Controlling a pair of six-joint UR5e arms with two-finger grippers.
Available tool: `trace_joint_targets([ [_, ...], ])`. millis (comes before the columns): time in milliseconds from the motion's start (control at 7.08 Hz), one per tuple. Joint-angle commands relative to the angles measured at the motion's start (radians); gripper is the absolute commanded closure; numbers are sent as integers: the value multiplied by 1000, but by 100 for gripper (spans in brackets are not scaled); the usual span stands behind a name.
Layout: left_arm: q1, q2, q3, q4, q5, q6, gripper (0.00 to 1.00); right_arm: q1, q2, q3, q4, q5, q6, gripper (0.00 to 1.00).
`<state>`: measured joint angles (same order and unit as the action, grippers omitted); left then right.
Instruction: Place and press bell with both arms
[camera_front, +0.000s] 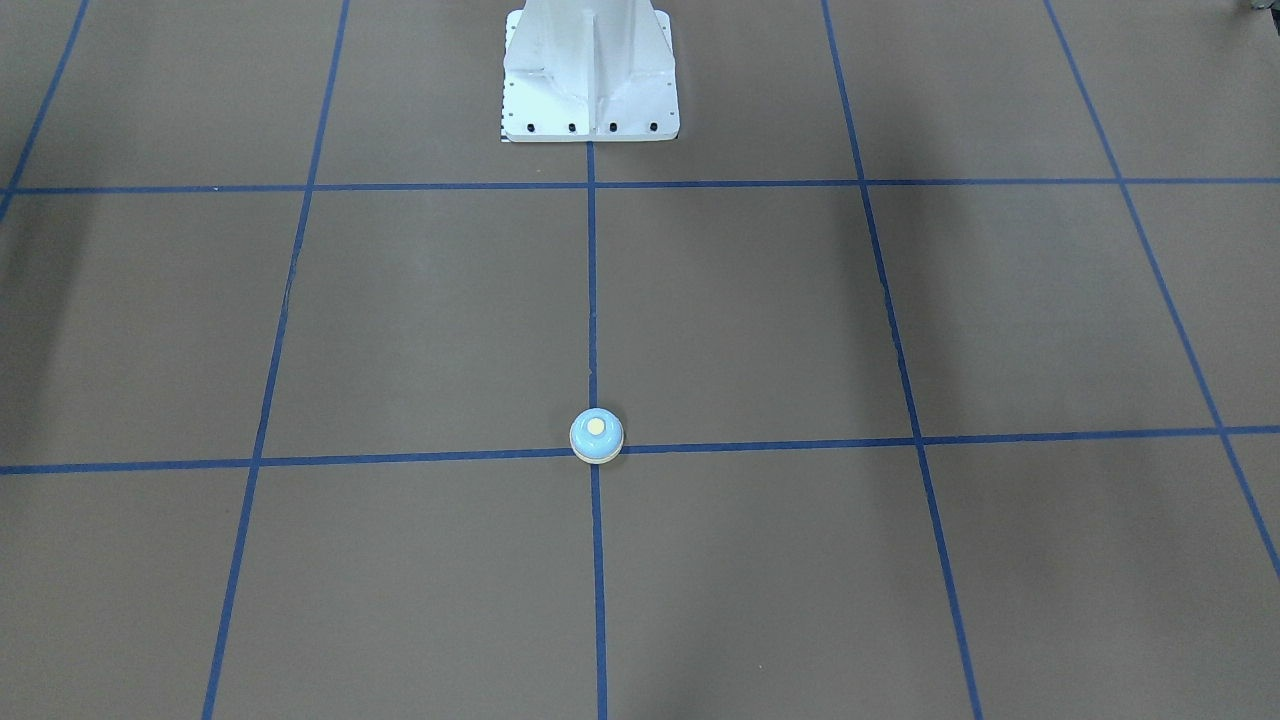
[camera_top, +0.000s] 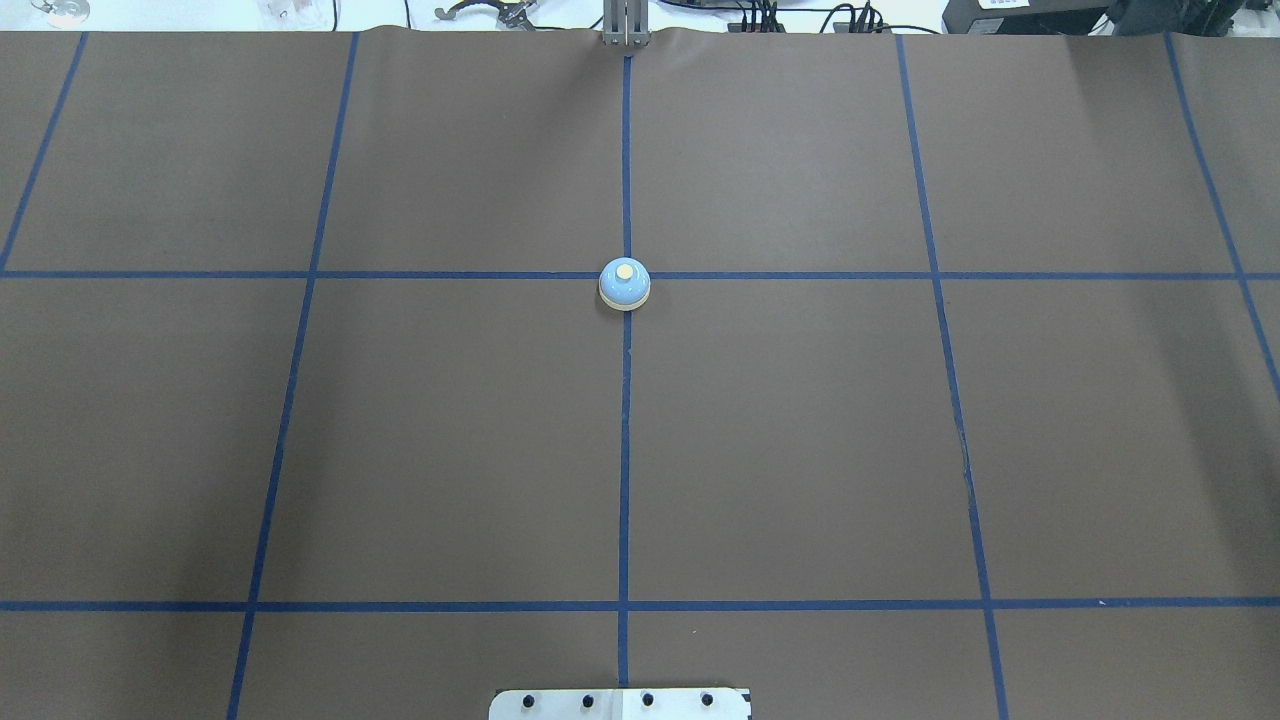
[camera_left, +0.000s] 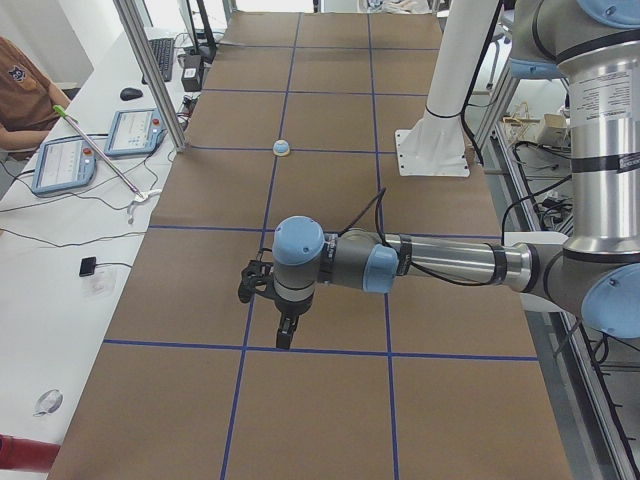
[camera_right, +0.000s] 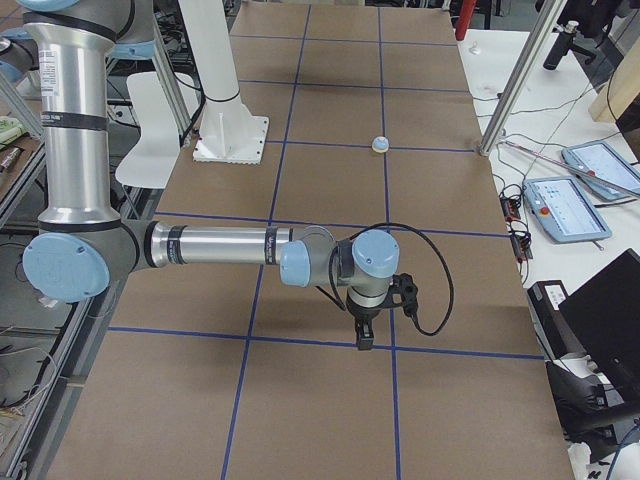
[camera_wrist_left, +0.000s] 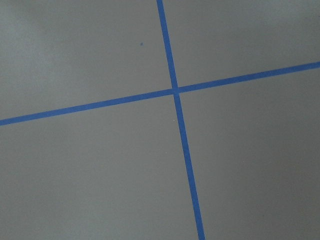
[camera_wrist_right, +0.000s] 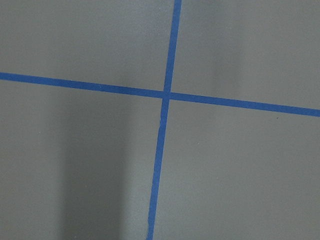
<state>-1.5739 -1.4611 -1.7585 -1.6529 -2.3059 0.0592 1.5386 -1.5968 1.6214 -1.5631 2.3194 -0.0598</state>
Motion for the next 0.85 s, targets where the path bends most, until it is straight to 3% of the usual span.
trace_joint_targets([
  [0,0,-103,111,1,0,-7,0,0,0,0,0,-2,0,0],
  [706,-2,-104,114,-2,0,-24,0,-2,1,-3,-2,-5,3,0],
])
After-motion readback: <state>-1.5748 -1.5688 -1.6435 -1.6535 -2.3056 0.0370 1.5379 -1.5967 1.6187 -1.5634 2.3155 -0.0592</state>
